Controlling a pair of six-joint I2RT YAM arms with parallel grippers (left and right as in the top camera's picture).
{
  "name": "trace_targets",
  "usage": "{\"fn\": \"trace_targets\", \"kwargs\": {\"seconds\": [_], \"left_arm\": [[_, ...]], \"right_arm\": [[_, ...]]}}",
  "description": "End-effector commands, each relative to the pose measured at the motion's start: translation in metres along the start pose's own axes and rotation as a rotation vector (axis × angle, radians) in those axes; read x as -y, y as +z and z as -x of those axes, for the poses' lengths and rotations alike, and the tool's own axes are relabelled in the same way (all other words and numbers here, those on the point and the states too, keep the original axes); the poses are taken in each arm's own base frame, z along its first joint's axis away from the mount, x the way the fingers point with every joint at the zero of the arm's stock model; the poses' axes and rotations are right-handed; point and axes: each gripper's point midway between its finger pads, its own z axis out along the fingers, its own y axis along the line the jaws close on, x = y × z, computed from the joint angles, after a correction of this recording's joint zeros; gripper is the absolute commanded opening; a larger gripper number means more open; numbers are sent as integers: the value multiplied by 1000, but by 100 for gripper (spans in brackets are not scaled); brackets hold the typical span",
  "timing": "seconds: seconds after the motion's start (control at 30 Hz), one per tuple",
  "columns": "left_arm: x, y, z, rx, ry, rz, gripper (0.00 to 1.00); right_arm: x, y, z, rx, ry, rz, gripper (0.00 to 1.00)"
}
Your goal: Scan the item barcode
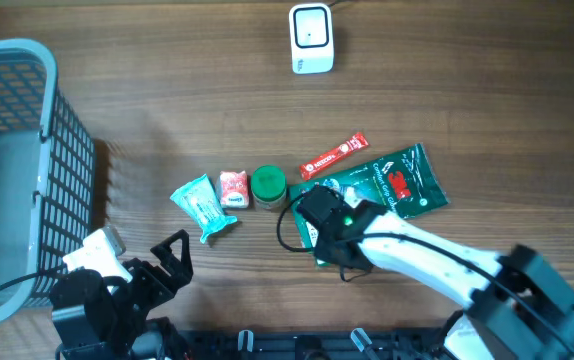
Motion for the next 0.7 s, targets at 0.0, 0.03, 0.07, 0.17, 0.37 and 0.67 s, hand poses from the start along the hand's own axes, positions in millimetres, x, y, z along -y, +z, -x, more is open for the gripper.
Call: {"fn": "trace_targets", "kwargs": {"seconds": [0.0, 0.03, 0.07, 0.17, 0.37, 0.67], "left_arm": [[2, 0, -1, -5, 25, -10, 100], [1, 0, -1, -6, 25, -9, 100], [1, 0, -1, -6, 24, -9, 100], [1, 0, -1, -5, 25, -9, 100], [2, 0, -1, -5, 25, -10, 100], [1, 0, -1, -6, 25, -9, 100]], "right_arm": [[-23, 3, -38, -236, -58, 122, 5], [-44, -7, -47, -307, -66, 222, 4], [-64, -17, -52, -356, -81, 320, 4], [-122, -53, -52, -400, -162, 600, 5], [-121, -50, -36, -294, -162, 573, 5], [-111, -45, 9, -41, -106, 452, 82]]}}
